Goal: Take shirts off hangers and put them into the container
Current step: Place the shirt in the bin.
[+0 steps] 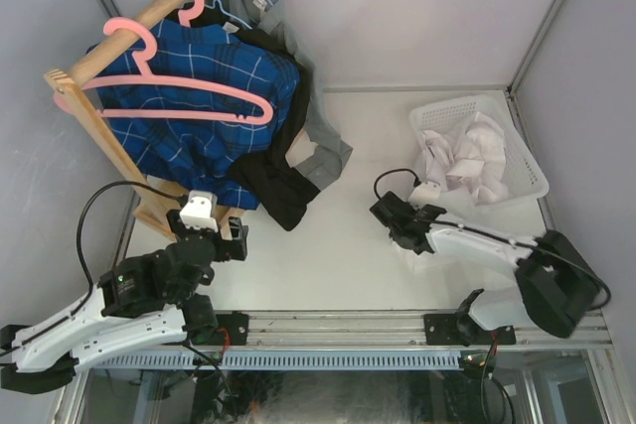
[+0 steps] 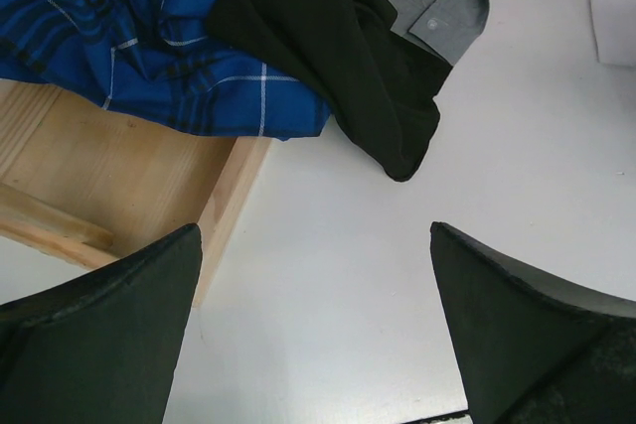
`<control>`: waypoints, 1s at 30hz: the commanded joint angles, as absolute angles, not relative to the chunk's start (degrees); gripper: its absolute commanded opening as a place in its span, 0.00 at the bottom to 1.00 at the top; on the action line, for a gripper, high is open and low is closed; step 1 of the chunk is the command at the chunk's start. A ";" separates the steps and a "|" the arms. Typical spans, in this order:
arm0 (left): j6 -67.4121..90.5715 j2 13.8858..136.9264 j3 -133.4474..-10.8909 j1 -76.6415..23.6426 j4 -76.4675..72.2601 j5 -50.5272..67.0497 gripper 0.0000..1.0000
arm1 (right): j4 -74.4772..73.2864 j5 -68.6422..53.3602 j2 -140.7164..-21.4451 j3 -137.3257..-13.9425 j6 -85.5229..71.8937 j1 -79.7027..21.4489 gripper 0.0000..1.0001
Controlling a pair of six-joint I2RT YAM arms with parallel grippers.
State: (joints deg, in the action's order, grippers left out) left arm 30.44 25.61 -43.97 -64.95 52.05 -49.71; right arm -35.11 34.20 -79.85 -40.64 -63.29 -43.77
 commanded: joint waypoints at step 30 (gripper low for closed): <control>31.39 25.46 -45.40 -64.69 51.31 -51.44 1.00 | -35.71 4.71 -93.67 -75.90 -23.86 2.44 0.29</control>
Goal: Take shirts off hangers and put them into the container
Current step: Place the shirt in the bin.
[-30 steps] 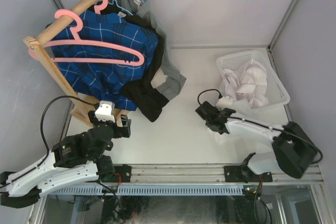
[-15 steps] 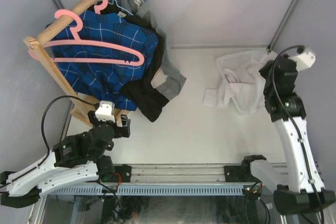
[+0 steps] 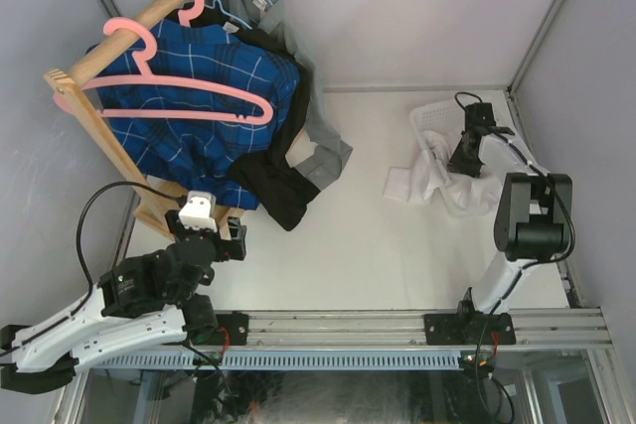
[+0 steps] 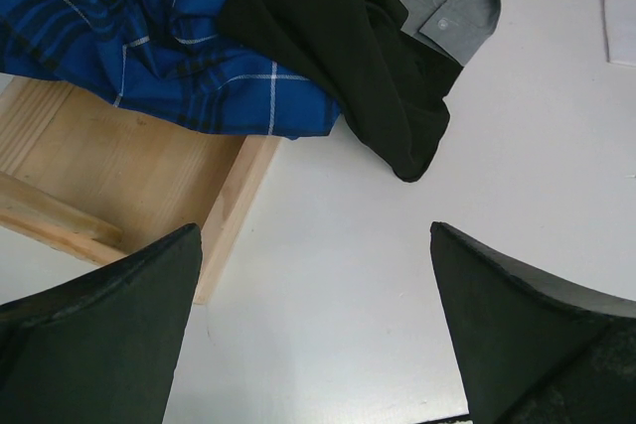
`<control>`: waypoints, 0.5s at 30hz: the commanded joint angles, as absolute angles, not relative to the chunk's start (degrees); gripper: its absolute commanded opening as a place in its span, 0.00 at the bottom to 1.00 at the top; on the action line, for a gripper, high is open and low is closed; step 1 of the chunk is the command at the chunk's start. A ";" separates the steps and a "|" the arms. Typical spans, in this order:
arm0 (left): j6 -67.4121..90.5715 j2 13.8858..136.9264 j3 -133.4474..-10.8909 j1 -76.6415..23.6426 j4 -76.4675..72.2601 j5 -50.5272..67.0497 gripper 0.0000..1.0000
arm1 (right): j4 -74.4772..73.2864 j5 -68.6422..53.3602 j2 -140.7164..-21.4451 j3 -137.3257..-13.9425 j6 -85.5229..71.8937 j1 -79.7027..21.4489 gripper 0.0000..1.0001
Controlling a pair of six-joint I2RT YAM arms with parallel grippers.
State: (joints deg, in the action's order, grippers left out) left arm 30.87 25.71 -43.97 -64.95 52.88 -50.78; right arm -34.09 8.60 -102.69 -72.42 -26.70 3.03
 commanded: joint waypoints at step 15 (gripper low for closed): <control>31.82 25.51 -45.95 -64.69 52.23 -52.48 1.00 | -35.86 7.76 -70.99 -71.00 -21.92 -14.86 0.60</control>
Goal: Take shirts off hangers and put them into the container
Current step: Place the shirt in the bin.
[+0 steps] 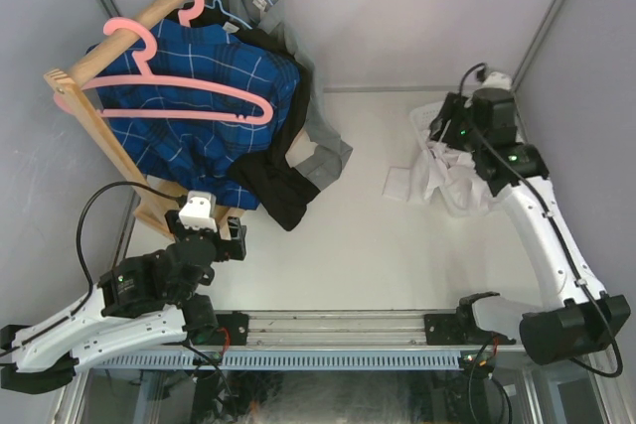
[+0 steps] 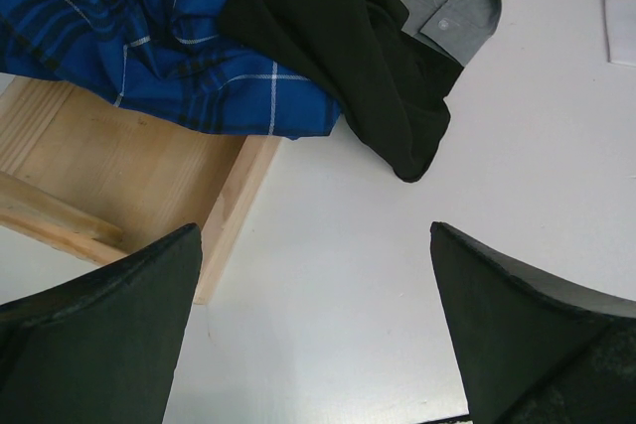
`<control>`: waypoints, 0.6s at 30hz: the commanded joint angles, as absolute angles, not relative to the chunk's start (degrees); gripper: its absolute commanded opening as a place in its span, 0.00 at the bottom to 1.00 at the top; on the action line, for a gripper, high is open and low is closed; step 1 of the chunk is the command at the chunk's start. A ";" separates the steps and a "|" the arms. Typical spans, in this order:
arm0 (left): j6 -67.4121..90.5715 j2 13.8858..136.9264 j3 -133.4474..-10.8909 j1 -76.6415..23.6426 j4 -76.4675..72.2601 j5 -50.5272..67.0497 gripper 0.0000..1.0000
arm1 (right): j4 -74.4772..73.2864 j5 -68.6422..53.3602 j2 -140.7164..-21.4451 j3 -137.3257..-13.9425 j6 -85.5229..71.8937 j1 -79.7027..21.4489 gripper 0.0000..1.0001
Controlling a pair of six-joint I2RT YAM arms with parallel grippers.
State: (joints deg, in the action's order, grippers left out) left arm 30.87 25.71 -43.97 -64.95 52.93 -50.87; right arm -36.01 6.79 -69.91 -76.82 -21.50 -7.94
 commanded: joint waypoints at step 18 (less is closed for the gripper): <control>33.25 20.66 -44.84 -64.68 52.40 -55.19 1.00 | -30.63 19.59 -80.88 -58.89 -37.14 -34.53 0.60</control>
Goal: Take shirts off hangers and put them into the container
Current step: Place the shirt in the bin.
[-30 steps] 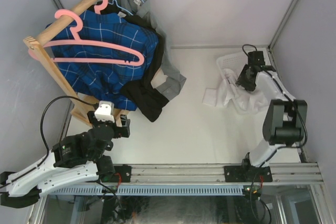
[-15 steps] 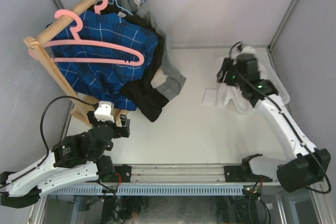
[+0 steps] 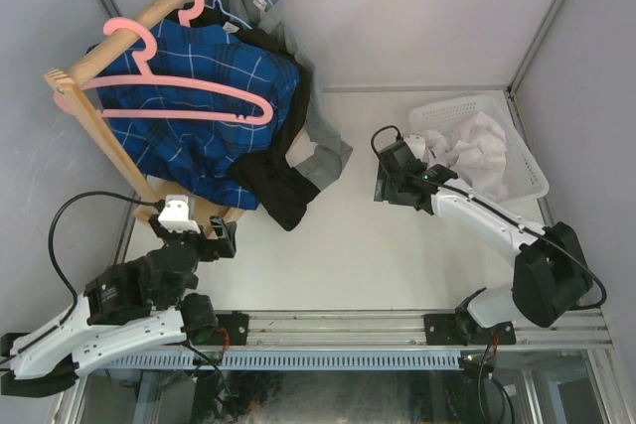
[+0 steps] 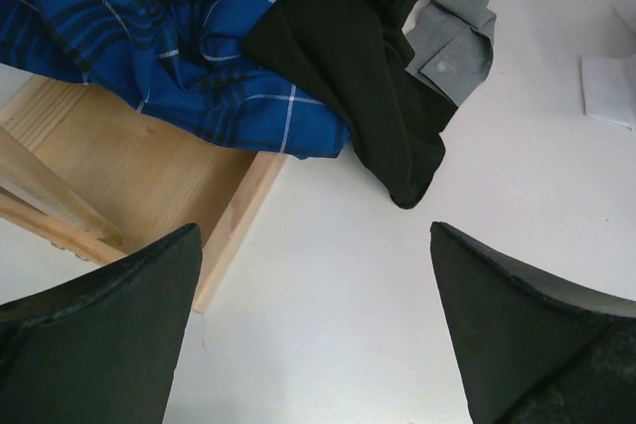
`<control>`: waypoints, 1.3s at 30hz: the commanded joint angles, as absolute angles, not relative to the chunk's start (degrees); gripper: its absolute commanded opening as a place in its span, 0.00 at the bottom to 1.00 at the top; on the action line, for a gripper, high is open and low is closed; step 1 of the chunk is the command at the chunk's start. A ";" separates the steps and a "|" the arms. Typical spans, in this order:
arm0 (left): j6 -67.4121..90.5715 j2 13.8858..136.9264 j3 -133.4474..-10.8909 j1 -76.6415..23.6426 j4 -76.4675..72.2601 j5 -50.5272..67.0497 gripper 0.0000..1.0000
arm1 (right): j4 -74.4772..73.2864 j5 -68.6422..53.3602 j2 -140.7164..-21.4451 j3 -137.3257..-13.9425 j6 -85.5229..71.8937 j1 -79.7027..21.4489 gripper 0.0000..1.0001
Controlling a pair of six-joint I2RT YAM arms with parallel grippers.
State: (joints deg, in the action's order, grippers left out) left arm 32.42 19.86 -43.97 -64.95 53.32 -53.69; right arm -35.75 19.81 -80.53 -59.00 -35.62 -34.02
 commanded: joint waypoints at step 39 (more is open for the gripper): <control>33.30 32.66 -46.95 -64.65 54.76 -55.66 1.00 | -29.32 17.40 -108.02 -70.75 -28.93 -28.76 0.00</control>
State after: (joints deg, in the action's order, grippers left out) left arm 33.39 31.88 -43.97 -64.95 55.48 -55.27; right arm -28.51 19.31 -110.87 -72.38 -30.35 -27.33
